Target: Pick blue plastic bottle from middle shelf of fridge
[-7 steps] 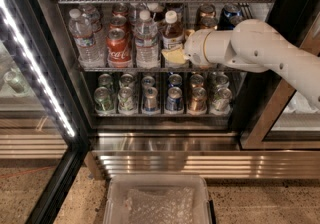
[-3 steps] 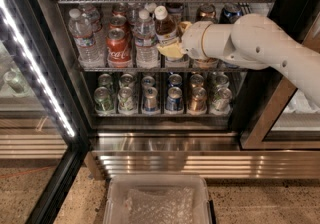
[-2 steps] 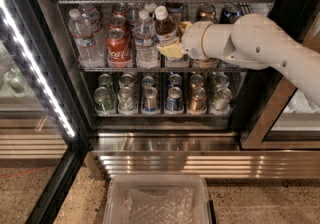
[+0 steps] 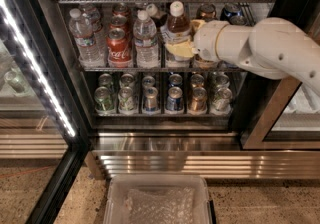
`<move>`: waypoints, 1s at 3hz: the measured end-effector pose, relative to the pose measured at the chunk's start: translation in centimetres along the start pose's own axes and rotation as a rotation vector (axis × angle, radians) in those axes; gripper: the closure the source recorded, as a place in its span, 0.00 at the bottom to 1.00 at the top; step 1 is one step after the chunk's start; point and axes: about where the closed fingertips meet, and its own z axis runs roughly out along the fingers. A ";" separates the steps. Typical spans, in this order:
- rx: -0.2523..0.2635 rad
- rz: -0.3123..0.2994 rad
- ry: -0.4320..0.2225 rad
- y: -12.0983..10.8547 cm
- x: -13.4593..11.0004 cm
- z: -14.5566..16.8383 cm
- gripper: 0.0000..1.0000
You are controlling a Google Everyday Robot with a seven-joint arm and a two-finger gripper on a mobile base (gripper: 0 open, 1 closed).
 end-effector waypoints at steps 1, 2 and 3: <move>0.046 0.023 -0.023 0.6 -1.4 -1.8 1.00; 0.050 0.031 -0.025 1.0 -1.0 -1.8 1.00; 0.050 0.031 -0.025 1.0 -1.0 -1.8 1.00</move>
Offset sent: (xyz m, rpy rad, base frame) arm -0.1712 -0.1330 0.1026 0.3106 -0.0155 -0.4248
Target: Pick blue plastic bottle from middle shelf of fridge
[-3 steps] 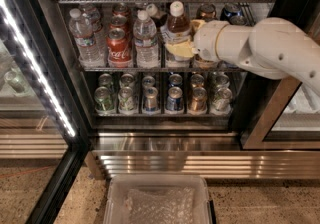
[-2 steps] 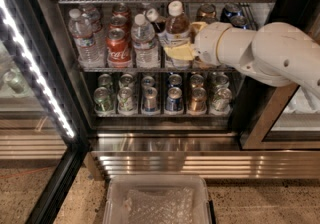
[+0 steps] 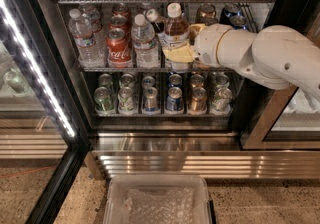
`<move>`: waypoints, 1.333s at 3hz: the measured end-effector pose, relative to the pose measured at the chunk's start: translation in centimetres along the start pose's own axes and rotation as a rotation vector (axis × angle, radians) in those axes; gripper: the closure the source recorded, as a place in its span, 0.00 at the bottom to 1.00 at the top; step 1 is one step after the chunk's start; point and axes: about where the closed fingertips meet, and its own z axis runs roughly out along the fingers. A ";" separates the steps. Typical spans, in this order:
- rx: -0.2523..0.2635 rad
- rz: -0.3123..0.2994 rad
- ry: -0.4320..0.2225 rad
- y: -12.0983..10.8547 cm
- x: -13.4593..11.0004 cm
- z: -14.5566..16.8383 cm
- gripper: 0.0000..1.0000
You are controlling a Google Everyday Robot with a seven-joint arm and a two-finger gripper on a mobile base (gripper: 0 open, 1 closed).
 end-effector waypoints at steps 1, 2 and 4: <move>-0.058 0.019 0.012 1.0 -0.5 0.2 1.00; -0.085 0.029 0.014 2.0 -0.7 0.0 1.00; -0.082 0.027 0.013 2.4 -0.2 0.0 1.00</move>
Offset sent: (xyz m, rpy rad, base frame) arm -0.1164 -0.0225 0.0191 0.0789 0.2417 0.1197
